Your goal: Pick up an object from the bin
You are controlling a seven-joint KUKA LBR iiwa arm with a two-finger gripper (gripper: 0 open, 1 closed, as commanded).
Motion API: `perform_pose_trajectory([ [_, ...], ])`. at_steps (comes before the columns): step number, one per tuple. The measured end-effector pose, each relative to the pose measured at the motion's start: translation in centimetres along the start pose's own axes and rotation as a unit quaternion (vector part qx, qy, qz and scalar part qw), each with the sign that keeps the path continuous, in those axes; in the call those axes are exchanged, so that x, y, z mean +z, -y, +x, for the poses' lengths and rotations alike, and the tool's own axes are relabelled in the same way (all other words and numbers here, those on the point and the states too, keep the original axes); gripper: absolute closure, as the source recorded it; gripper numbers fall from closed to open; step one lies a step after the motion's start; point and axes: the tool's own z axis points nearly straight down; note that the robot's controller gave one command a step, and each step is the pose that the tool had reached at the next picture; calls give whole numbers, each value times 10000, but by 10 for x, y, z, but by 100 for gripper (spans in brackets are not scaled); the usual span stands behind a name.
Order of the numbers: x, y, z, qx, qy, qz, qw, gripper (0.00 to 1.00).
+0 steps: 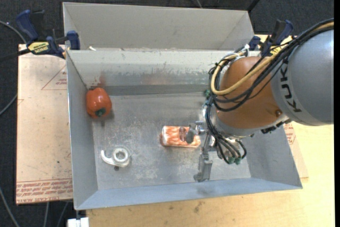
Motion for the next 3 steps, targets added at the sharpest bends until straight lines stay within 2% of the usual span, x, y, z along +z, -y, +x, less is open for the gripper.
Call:
perform_pose_trajectory([
  [1, -4, 0, -2, 6, 41, -1, 10000, 0],
  [2, 19, -45, -56, -282, 69, 4, 9996, 0],
  [3, 31, -77, -91, -418, 56, -9, 9991, 0],
])
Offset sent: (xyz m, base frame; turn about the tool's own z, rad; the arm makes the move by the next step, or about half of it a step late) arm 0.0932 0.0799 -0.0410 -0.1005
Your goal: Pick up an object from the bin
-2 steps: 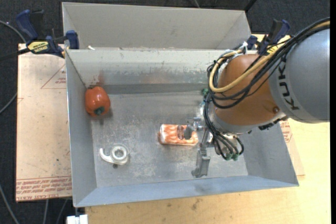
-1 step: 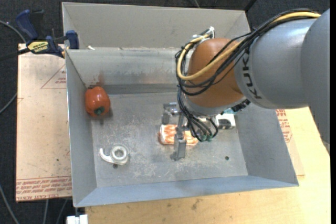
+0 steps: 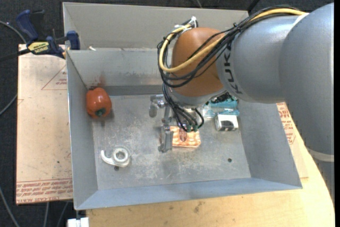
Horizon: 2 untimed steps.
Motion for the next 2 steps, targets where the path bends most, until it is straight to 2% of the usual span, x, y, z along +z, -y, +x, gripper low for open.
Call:
perform_pose_trajectory([
  [1, 2, 45, -23, -192, 6, 2, 9998, 0],
  [2, -6, 76, -10, -406, -9, 13, 9992, 0],
])
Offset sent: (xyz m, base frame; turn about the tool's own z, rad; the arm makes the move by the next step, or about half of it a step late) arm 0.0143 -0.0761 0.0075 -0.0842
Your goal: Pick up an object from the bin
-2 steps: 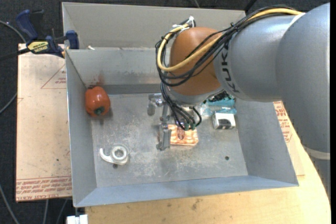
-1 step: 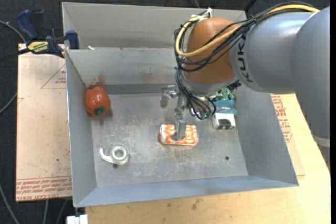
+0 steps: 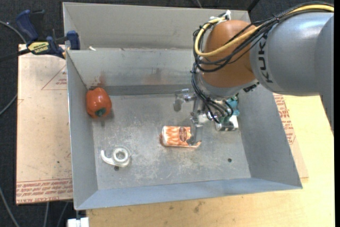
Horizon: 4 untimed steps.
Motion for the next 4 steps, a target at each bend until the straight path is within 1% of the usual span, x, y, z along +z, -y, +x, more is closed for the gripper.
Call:
perform_pose_trajectory([
  [1, 29, 25, -14, -95, 47, 2, 9999, 0],
  [2, 74, 50, -21, -119, -10, -10, 9999, 0],
  [3, 69, 30, -47, -741, 5, 8, 9973, 0],
  [4, 64, 20, -60, -1007, 23, 0, 9949, 0],
])
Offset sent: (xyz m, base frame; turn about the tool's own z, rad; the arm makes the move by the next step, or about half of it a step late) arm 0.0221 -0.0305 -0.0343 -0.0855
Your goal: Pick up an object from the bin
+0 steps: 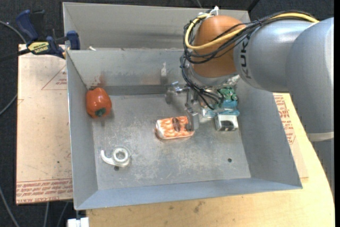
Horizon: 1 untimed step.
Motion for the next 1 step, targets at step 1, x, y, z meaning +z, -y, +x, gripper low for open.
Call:
perform_pose_trajectory([
  [1, -1, 0, 25, -544, 2, -3, 9985, 0],
])
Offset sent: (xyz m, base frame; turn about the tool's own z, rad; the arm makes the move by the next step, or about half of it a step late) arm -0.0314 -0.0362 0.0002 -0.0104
